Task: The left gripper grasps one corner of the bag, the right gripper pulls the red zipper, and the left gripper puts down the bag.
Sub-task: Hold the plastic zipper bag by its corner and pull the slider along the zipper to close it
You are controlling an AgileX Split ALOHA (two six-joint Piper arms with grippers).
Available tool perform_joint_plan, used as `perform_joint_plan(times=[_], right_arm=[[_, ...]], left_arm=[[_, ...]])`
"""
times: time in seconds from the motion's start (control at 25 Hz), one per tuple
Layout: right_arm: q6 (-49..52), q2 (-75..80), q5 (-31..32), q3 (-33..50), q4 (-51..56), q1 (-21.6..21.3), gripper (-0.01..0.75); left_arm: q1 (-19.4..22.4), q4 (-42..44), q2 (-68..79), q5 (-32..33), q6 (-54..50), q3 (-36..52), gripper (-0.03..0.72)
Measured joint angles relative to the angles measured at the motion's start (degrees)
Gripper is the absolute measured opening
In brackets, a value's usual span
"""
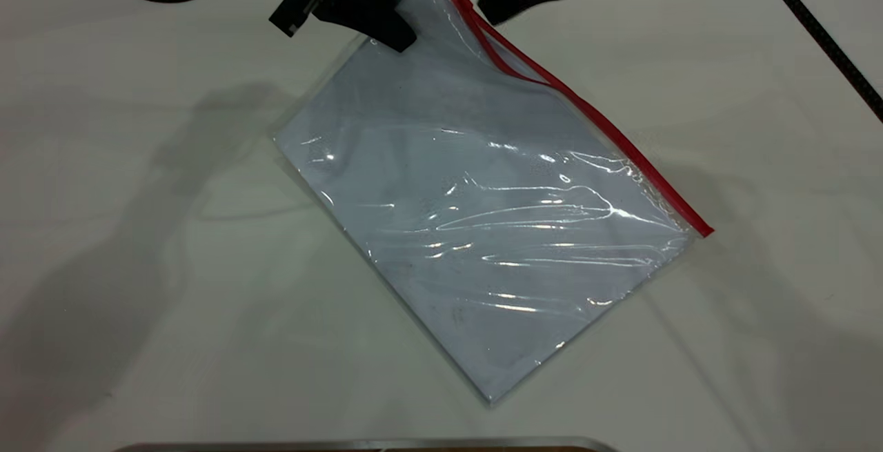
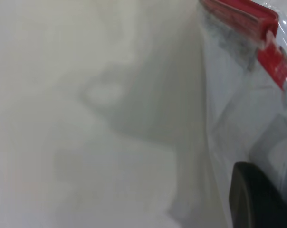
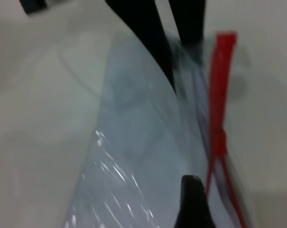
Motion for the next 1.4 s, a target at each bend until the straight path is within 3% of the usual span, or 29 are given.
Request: perform_joint_plan(times=[0.24, 0.64, 1.12, 1.4], right_arm=[[-6.67, 0.47, 2.61, 0.00, 7.98, 0.00, 0.564], [-7.75, 2.27, 2.68, -0.07, 10.90, 0.00, 0.450], [-8.27, 2.27, 2.11, -0.07, 13.06, 0.00, 0.130], [-8.20, 2.27, 2.26, -0.07, 12.71, -0.07, 0.043]], left_arm=[[-0.04, -1.24, 0.00, 0.00, 0.00, 0.00, 0.051], [-0.04, -3.78, 0.00, 0.10, 0.08, 0.00, 0.051], [-0.04, -3.90, 0.00, 0.54, -3.71, 0.00, 0.051], [-0.04, -5.23, 0.00, 0.65, -6.00, 0.00, 0.051]])
